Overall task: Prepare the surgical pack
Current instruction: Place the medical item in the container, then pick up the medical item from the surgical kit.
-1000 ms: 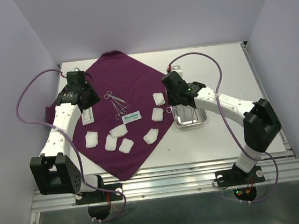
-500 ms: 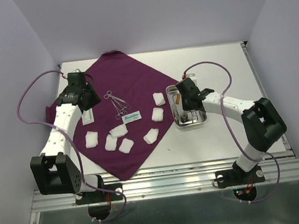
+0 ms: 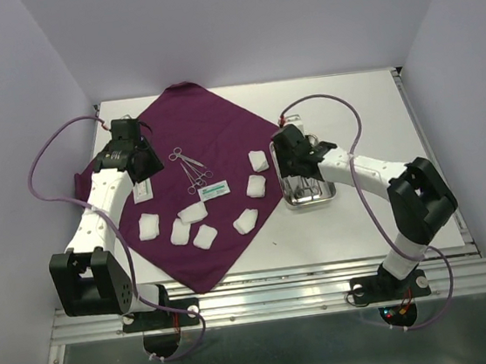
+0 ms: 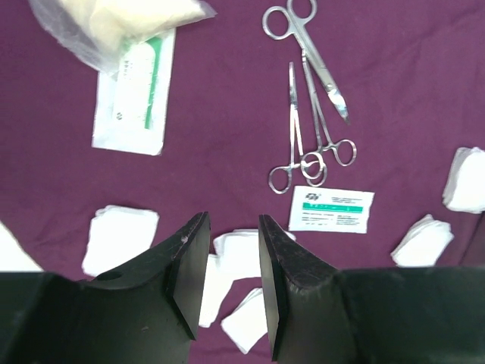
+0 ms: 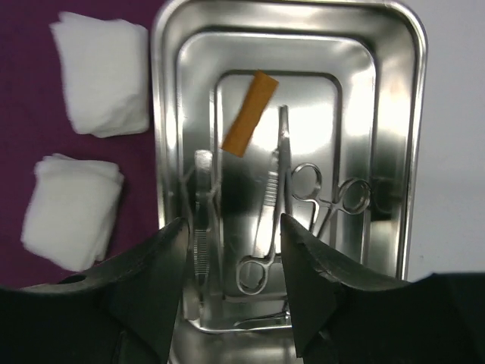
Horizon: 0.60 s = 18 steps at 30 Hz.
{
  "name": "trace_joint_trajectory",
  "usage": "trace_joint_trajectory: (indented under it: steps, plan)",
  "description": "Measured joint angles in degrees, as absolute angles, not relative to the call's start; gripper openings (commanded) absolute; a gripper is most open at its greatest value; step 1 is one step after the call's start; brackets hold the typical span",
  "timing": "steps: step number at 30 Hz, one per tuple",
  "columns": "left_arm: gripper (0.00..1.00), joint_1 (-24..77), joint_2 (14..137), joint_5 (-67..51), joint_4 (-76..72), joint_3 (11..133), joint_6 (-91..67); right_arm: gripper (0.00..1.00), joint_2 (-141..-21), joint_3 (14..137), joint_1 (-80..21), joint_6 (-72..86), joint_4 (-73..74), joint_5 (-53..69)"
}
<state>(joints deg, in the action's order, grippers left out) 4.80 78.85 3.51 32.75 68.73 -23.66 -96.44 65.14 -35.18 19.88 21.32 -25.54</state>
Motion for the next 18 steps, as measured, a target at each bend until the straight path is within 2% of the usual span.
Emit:
trace_joint_trajectory:
  steps: [9,13,18]
  plan:
    - [0.43,4.8,78.24,6.48,35.75,70.65,-23.03,0.63,-101.97,79.09,-47.27,10.46,19.42,-26.94]
    - [0.43,4.8,78.13,6.7,36.25,70.65,-23.03,0.74,-109.69,85.21,-52.51,3.44,18.35,-26.5]
    - [0.43,4.8,77.95,6.76,36.45,70.65,-23.05,0.84,-117.47,89.21,-56.8,-3.92,18.46,-24.84]
